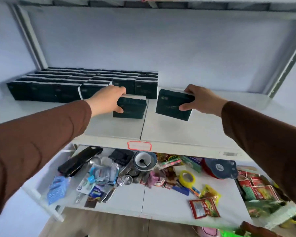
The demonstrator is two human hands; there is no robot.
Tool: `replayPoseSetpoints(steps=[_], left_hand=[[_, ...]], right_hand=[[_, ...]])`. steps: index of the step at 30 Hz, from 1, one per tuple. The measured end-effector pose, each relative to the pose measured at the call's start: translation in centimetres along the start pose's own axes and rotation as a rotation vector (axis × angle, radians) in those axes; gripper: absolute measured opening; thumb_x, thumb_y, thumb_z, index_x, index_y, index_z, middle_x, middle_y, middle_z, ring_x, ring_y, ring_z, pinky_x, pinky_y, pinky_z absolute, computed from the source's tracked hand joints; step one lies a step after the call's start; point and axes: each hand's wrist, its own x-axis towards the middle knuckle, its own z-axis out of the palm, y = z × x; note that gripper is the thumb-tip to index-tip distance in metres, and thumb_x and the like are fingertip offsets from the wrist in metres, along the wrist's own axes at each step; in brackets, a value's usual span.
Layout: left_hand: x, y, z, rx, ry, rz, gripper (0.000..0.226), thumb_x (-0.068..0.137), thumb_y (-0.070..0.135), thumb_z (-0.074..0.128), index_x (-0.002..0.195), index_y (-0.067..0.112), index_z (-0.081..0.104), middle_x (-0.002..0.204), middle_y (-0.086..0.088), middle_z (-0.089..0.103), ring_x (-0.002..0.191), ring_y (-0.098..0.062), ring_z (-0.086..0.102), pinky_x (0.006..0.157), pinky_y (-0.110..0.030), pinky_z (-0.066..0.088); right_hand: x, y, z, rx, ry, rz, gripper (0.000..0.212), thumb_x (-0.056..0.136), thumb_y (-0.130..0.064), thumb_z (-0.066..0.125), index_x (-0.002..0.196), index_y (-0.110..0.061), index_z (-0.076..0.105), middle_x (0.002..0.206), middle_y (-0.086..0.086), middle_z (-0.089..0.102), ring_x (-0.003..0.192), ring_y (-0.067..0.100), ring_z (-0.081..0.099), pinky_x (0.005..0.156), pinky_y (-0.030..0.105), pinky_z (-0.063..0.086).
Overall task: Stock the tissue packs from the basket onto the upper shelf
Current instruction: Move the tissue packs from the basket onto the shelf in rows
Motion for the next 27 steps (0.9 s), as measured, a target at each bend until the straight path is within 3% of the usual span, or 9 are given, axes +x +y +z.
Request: replayPoseSetpoints(steps=[5,9,14,17,20,23,27], left_hand=[[6.8,-4.7,1.4,0.065,-0.033,-0.069,0.056,0.074,0.033,0.084,0.114,0.01,0.052,0.111,-0.007,0.054,0.089,-0.021,0.047,0.07,-0.034,0.037],[12.1,-7.4,2.3,0.058,-0.058,-0.136,0.063,0.072,0.03,0.086,0.118,0.011,0.048,0.115,-0.01,0.06,0.088,-0.024,0.051,0.07,-0.034,0.042],[15.5,-9.5,3.4,0.14,-0.106,-0.053,0.076,0.073,0.027,0.086,0.129,0.012,0.038,0.117,-0.009,0.064,0.088,-0.029,0.059,0.062,-0.035,0.043],[16.7,-10.6,4.1,0.312,-0.101,-0.008,0.068,0.077,0.032,0.081,0.132,0.016,0.044,0.113,-0.011,0.065,0.103,-0.032,0.058,0.069,-0.035,0.046],[17.4,-11.3,5.6,0.349,-0.043,0.009,0.067,0.079,0.028,0.079,0.133,0.014,0.042,0.124,-0.012,0.055,0.116,-0.033,0.049,0.082,-0.043,0.048],[17.4,-11.4,6.8,0.384,0.034,0.008,0.07,0.077,0.027,0.079,0.134,0.012,0.041,0.134,-0.012,0.041,0.122,-0.033,0.043,0.095,-0.044,0.045],[16.6,-10.9,7.5,0.415,0.153,0.027,0.073,0.071,0.02,0.078,0.132,0.01,0.041,0.132,-0.01,0.039,0.119,-0.03,0.04,0.095,-0.04,0.043]], right_hand=[[7.3,0.1,2.5,-0.061,-0.004,-0.011,0.044,0.073,-0.037,0.081,0.101,-0.02,0.051,0.084,-0.007,0.054,0.075,0.018,0.051,0.055,0.027,0.034],[12.8,-0.2,3.6,-0.063,0.006,-0.032,0.044,0.074,-0.036,0.081,0.102,-0.02,0.051,0.092,-0.001,0.056,0.082,0.02,0.052,0.057,0.028,0.036],[17.1,-0.7,4.9,-0.076,0.004,-0.037,0.045,0.075,-0.036,0.08,0.104,-0.02,0.05,0.099,0.001,0.058,0.088,0.023,0.053,0.062,0.03,0.037],[18.6,-0.9,5.4,-0.074,0.015,-0.03,0.045,0.074,-0.036,0.08,0.104,-0.02,0.05,0.097,0.0,0.057,0.084,0.02,0.051,0.059,0.027,0.036],[19.5,-1.1,6.4,-0.061,0.042,-0.006,0.046,0.072,-0.037,0.081,0.104,-0.021,0.051,0.095,-0.002,0.056,0.081,0.018,0.051,0.059,0.029,0.037],[19.9,-1.0,7.8,-0.122,0.053,0.0,0.049,0.072,-0.038,0.08,0.108,-0.019,0.052,0.1,-0.001,0.055,0.089,0.022,0.052,0.064,0.031,0.035],[20.4,-1.2,9.2,-0.18,0.069,0.002,0.056,0.073,-0.038,0.08,0.117,-0.017,0.052,0.106,-0.001,0.047,0.097,0.022,0.05,0.075,0.031,0.037]])
